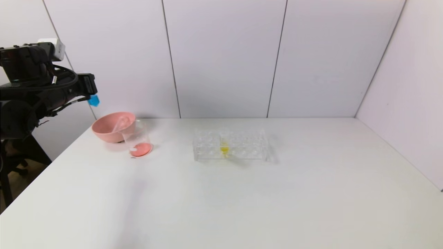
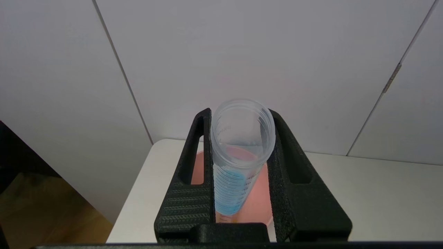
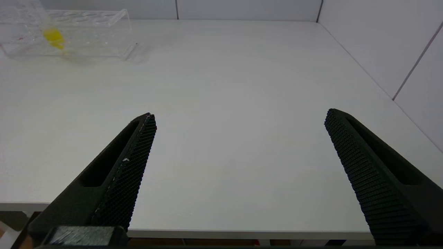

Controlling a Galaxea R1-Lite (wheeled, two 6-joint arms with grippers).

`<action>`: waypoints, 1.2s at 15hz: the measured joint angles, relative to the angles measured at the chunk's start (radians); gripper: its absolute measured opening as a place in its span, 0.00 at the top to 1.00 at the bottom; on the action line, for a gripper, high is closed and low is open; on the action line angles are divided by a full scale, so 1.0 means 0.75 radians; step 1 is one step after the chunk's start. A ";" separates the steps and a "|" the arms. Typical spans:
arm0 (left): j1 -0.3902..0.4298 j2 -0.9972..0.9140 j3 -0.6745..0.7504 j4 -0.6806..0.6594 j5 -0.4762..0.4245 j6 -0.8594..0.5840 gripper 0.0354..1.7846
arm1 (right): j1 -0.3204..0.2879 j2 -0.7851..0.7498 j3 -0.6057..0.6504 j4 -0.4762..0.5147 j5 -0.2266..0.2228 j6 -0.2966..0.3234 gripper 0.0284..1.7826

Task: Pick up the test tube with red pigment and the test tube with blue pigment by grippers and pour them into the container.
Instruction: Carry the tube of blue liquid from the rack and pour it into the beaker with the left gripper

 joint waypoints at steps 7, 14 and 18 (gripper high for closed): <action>0.003 -0.012 -0.205 0.471 0.009 0.087 0.76 | 0.000 0.000 0.000 0.001 0.000 0.000 0.00; 0.017 -0.012 -0.315 0.662 -0.016 0.113 0.76 | 0.000 0.000 0.000 0.000 0.000 0.000 0.00; 0.017 0.004 -0.365 0.756 -0.019 0.115 0.76 | 0.000 0.000 0.000 0.000 0.000 0.000 0.00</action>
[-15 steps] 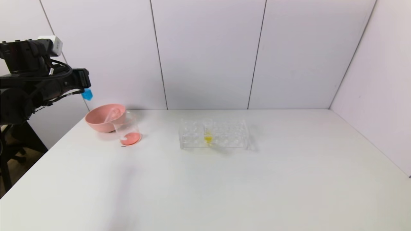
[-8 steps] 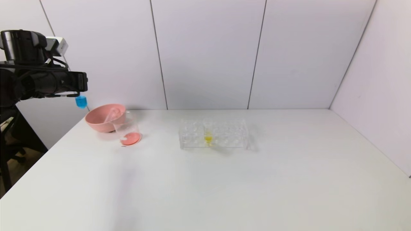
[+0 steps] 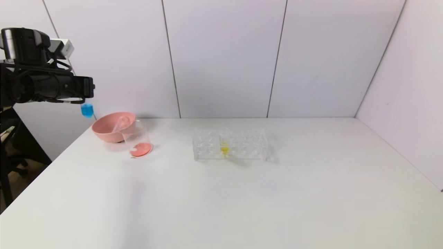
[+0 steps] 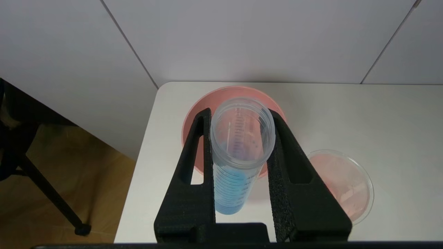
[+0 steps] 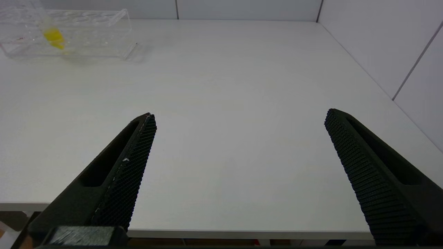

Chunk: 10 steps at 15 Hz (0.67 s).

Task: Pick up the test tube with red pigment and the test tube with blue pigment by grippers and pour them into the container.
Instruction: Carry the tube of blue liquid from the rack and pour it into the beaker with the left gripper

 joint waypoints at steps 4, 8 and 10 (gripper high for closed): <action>0.000 0.034 -0.066 0.115 -0.017 0.006 0.76 | -0.001 0.000 0.000 0.001 0.000 0.000 0.00; 0.001 0.066 -0.103 0.165 -0.024 0.010 0.76 | 0.000 0.000 0.000 0.001 0.000 0.000 0.00; 0.001 0.080 -0.112 0.199 -0.024 0.010 0.76 | 0.000 0.000 0.000 0.000 0.000 0.000 0.00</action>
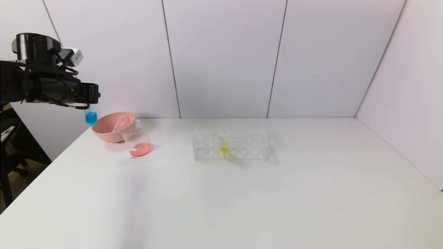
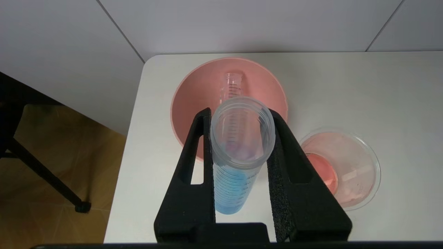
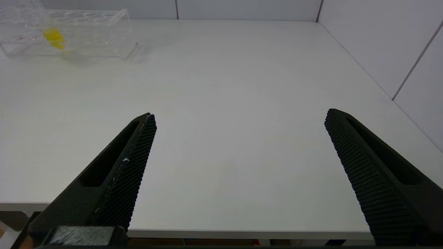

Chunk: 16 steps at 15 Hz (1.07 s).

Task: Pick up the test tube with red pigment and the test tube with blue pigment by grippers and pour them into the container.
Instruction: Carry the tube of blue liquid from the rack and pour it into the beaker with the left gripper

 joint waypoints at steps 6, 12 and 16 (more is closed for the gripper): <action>-0.001 0.019 -0.054 0.034 -0.001 0.022 0.76 | 0.000 0.000 0.000 0.000 0.000 0.000 0.00; 0.012 0.054 -0.085 0.006 -0.118 0.024 0.76 | 0.000 0.000 0.000 0.000 0.000 0.000 0.00; 0.015 0.069 -0.090 -0.024 -0.128 0.024 0.76 | -0.001 0.000 0.000 0.001 0.000 0.000 0.00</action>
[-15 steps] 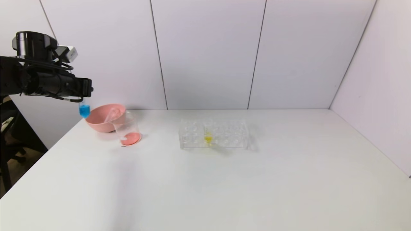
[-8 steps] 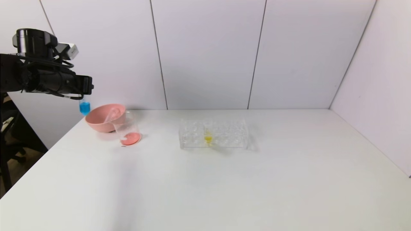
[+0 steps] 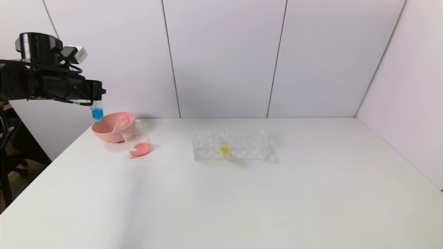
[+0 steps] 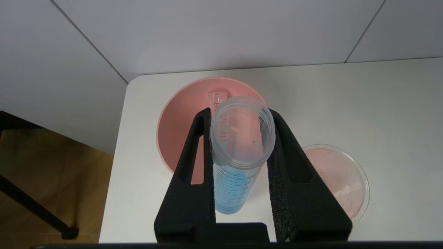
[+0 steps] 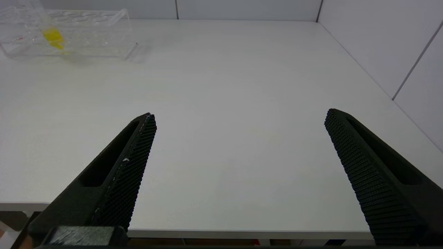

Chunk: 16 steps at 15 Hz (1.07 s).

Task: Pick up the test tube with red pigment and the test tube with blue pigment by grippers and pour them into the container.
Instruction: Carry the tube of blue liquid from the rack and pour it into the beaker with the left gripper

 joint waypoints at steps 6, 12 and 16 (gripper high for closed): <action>0.024 0.030 -0.052 0.024 -0.163 0.187 0.76 | 0.001 0.000 0.000 0.000 0.000 0.000 0.00; 0.039 0.056 -0.109 0.102 -0.260 0.336 0.76 | 0.001 0.000 0.000 -0.001 0.000 0.000 0.00; 0.051 0.074 -0.153 0.136 -0.379 0.463 0.76 | 0.000 0.000 0.000 0.000 0.000 0.000 0.00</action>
